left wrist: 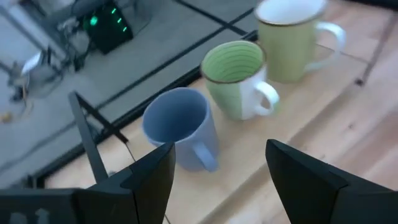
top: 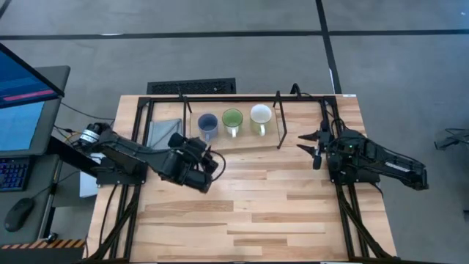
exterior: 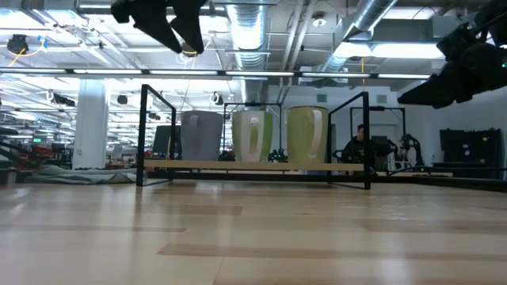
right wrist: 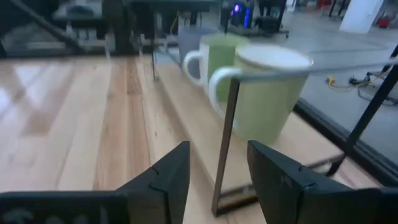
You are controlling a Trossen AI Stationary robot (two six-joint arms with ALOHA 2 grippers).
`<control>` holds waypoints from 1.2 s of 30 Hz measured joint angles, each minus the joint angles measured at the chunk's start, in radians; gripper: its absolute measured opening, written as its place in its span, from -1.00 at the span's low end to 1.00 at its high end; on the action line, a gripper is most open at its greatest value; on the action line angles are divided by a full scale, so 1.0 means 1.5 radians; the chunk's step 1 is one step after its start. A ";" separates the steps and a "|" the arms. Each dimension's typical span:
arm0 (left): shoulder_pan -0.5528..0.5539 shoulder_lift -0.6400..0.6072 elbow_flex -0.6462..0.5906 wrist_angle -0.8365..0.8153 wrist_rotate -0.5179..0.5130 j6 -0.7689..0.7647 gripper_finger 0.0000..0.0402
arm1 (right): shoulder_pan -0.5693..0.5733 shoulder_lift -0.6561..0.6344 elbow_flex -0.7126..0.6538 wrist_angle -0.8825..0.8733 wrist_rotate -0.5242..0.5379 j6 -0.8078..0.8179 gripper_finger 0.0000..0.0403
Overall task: Stack small to large cups/mugs on shelf
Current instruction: Return to home position
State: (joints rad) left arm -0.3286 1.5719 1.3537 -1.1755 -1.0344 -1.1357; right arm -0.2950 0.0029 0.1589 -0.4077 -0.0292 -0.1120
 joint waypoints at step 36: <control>-0.043 -0.215 -0.418 -0.264 -0.347 -0.491 0.21 | -0.181 0.213 0.001 0.463 0.057 -0.055 -0.10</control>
State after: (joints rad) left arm -0.3935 1.2494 0.7271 -1.5723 -1.5547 -1.8723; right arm -0.5669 0.3217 0.1596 0.2867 0.0565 -0.1942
